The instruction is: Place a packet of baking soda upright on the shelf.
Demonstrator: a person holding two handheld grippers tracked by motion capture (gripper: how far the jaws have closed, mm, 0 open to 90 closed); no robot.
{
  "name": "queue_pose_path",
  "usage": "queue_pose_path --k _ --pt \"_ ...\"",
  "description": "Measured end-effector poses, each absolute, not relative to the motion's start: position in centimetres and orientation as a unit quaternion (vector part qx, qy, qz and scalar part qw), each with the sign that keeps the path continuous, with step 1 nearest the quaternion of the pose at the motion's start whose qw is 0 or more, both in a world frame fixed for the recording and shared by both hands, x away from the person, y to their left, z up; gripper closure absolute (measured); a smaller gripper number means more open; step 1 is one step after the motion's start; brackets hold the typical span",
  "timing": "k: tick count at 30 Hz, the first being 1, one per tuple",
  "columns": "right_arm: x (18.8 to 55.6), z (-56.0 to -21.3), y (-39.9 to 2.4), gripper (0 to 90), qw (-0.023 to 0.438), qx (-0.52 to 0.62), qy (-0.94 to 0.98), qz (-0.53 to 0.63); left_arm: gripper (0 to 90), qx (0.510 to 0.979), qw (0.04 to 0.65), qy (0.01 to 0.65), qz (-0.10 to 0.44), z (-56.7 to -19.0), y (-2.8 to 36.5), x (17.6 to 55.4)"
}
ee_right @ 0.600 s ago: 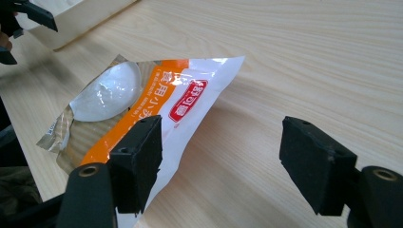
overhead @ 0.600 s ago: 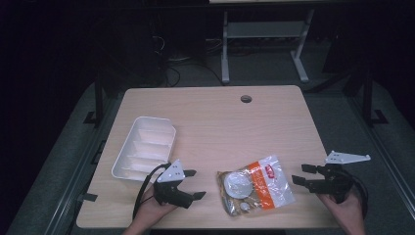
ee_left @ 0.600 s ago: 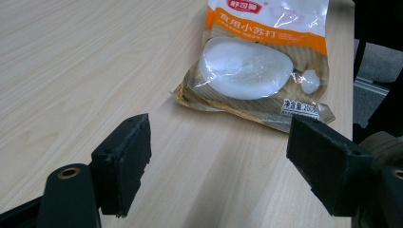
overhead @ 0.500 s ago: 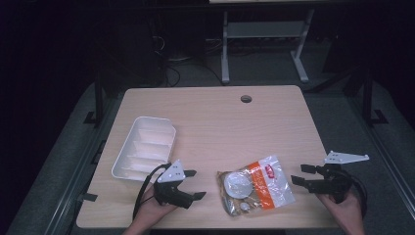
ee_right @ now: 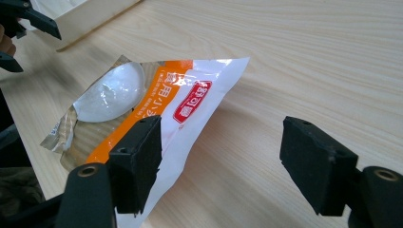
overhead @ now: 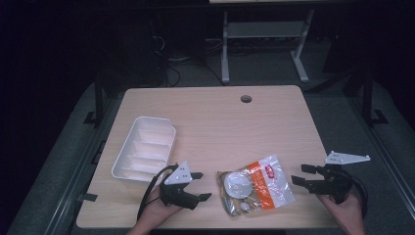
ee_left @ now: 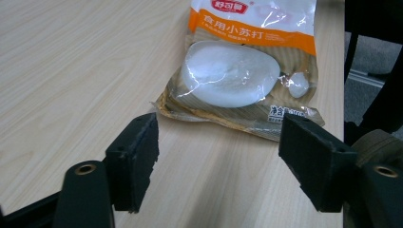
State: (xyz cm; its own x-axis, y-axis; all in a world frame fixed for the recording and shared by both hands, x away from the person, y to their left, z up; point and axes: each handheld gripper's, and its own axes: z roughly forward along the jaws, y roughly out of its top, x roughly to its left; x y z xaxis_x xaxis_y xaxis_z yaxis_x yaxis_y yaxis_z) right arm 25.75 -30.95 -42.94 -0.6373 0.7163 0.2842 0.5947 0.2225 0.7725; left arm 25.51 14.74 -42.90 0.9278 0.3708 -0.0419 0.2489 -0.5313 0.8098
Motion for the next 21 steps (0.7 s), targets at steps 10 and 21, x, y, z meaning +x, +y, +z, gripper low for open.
queue_pose_path --k 10,21 --pt "25.8 -43.0 -30.9 29.8 0.06 0.422 0.777 0.462 52.1 0.881 0.438 0.171 0.056 -42.8 13.1 25.9" --pt "25.9 -43.2 -30.7 30.0 0.051 0.422 0.779 0.461 80.3 0.91 0.385 0.148 0.038 -43.6 10.0 26.8"
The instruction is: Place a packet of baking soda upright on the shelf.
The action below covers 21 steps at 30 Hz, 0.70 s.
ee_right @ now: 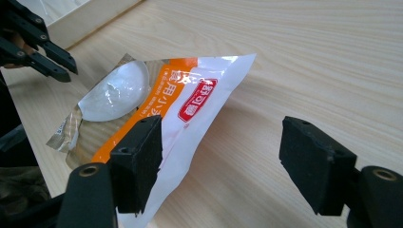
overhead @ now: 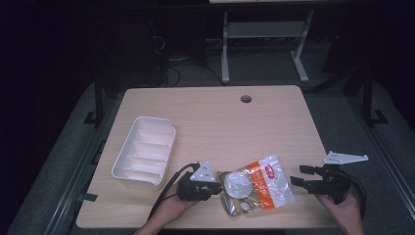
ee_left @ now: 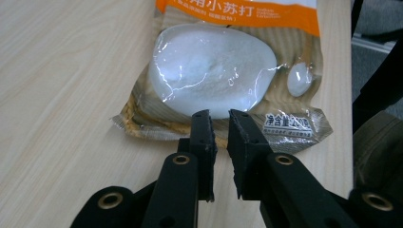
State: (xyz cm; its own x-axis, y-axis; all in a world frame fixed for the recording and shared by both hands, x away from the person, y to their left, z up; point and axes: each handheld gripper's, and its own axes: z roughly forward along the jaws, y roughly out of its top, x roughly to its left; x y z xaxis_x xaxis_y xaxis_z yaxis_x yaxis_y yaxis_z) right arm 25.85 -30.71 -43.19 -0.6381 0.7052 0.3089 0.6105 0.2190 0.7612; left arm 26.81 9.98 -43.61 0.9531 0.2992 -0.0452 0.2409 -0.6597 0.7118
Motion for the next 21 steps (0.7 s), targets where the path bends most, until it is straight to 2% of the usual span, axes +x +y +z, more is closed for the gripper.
queue_pose_path --k 12,21 --pt "26.0 -43.6 -30.2 31.1 0.038 0.416 0.788 0.452 83.7 0.929 0.346 0.127 0.027 -44.5 7.3 27.2" --pt "26.3 -44.3 -29.5 32.0 0.013 0.415 0.8 0.433 83.5 0.925 0.355 0.132 0.022 -44.7 7.1 27.1"
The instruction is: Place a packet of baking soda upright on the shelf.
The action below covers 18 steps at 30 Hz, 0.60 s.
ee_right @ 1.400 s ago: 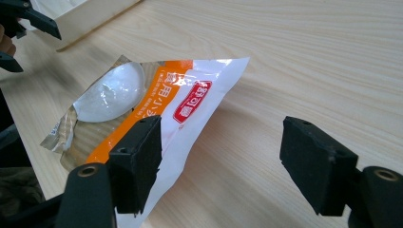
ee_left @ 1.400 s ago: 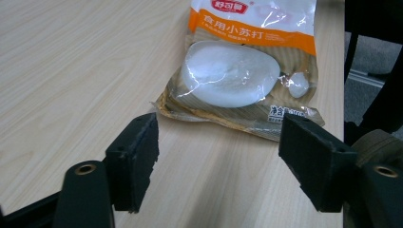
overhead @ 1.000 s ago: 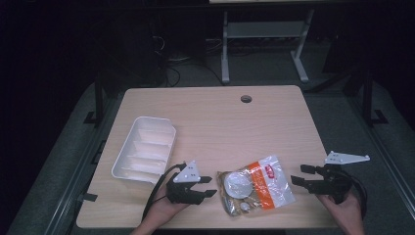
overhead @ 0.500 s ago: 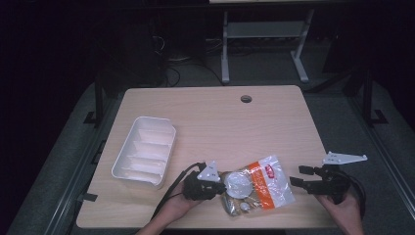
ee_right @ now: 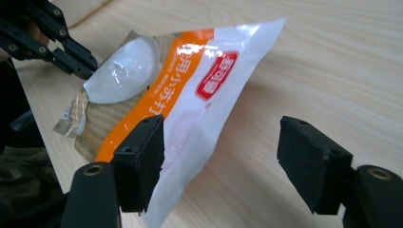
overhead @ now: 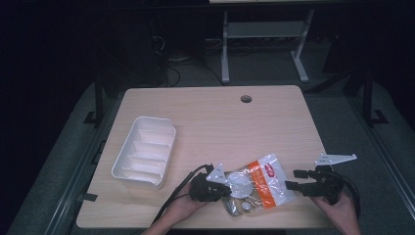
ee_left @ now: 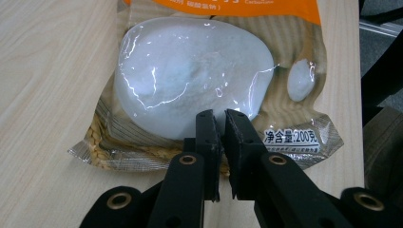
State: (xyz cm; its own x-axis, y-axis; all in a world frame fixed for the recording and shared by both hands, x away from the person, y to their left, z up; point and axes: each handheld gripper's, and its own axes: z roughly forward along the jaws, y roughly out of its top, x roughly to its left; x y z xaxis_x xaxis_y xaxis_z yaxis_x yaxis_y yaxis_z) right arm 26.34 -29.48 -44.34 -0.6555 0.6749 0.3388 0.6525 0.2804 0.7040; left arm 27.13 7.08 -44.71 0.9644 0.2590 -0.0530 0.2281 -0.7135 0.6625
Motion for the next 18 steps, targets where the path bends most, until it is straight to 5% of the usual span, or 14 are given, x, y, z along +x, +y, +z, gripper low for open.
queue_pose_path --k 7,18 --pt "26.6 -45.0 -28.9 35.9 -0.014 0.411 0.807 0.423 83.3 0.924 0.36 0.131 0.019 -44.8 6.8 27.1" --pt "27.1 -45.8 -28.1 53.7 -0.065 0.396 0.811 0.426 83.1 0.923 0.36 0.13 0.017 -44.9 6.6 27.2"
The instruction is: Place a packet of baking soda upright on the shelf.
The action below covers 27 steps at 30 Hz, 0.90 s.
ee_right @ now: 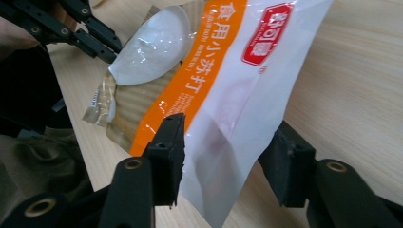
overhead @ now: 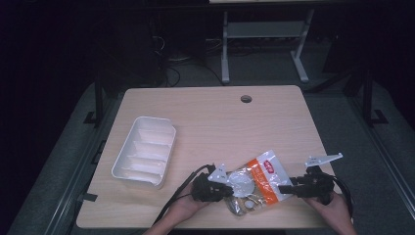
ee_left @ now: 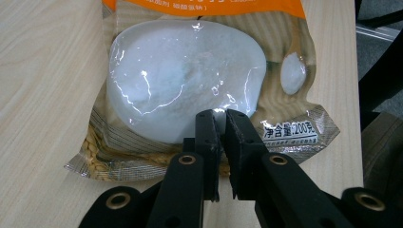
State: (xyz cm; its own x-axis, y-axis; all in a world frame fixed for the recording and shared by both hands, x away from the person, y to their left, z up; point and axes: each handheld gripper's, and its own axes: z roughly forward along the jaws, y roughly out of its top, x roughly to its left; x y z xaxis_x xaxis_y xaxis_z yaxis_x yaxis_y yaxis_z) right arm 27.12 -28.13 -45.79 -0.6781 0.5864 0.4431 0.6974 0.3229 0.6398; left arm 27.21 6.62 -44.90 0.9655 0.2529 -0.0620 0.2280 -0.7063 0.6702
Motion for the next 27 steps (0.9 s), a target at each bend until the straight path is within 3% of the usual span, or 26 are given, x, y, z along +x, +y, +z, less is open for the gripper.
queue_pose_path --k 9,16,20,27 --pt "27.2 -45.9 -27.9 65.8 0.075 -0.396 -0.812 -0.422 82.9 0.922 0.363 0.133 0.015 -45.0 6.6 27.2" --pt "27.3 -46.0 -27.1 87.3 0.071 -0.385 -0.828 -0.401 80.5 0.922 0.363 0.134 0.015 -45.0 6.6 27.2" --pt "27.2 -45.7 -26.9 89.1 0.064 -0.381 -0.832 -0.399 78.1 0.922 0.361 0.137 0.013 -45.0 6.6 27.2" --pt "26.9 -43.9 -26.9 89.5 0.047 -0.364 -0.825 -0.43 66.0 0.908 0.391 0.15 0.006 -44.1 7.4 27.5"
